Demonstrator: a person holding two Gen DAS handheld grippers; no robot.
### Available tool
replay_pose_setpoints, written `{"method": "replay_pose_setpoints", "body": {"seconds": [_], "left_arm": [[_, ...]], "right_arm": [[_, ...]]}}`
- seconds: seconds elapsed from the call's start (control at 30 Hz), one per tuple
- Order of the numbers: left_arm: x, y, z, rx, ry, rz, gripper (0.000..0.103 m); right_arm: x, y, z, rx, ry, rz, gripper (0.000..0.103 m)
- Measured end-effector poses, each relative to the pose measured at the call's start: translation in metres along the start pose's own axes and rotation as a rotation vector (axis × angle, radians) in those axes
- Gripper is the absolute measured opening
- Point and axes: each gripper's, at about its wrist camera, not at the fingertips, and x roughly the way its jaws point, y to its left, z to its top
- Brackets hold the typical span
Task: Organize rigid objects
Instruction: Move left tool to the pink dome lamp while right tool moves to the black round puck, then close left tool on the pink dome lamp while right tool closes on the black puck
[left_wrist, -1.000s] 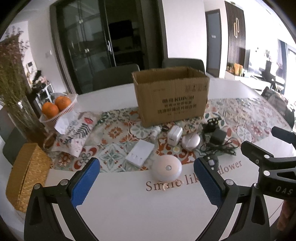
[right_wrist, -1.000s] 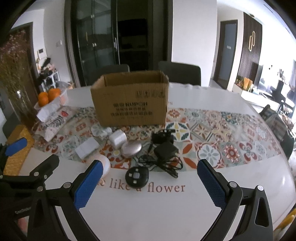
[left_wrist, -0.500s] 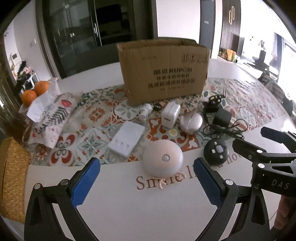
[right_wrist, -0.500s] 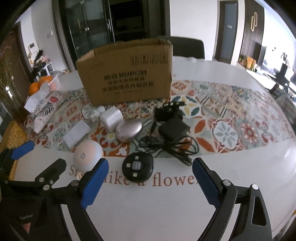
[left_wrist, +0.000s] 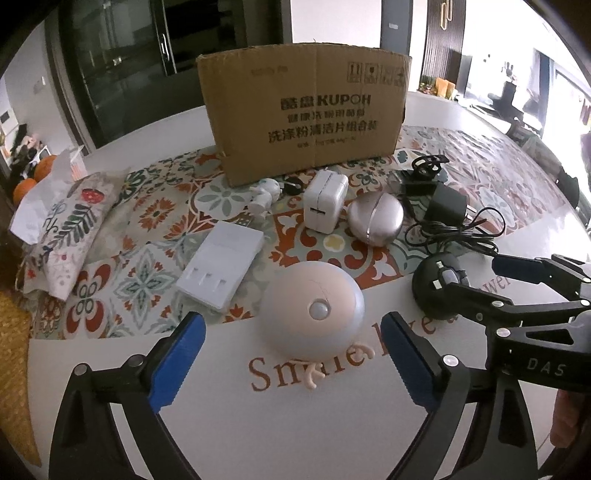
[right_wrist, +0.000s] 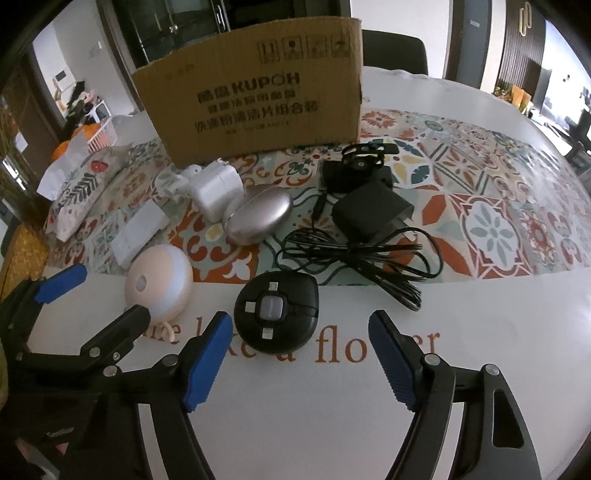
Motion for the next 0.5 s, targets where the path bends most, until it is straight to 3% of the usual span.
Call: {"method": "replay_pose_setpoints", "body": {"seconds": [0.5], "left_arm": [[0.017, -0.002, 0.004, 0.066, 0.026, -0.039, 0.091]], "right_arm": [[0.022, 0.002, 0.005, -0.035, 0.063, 0.039, 0.071]]}}
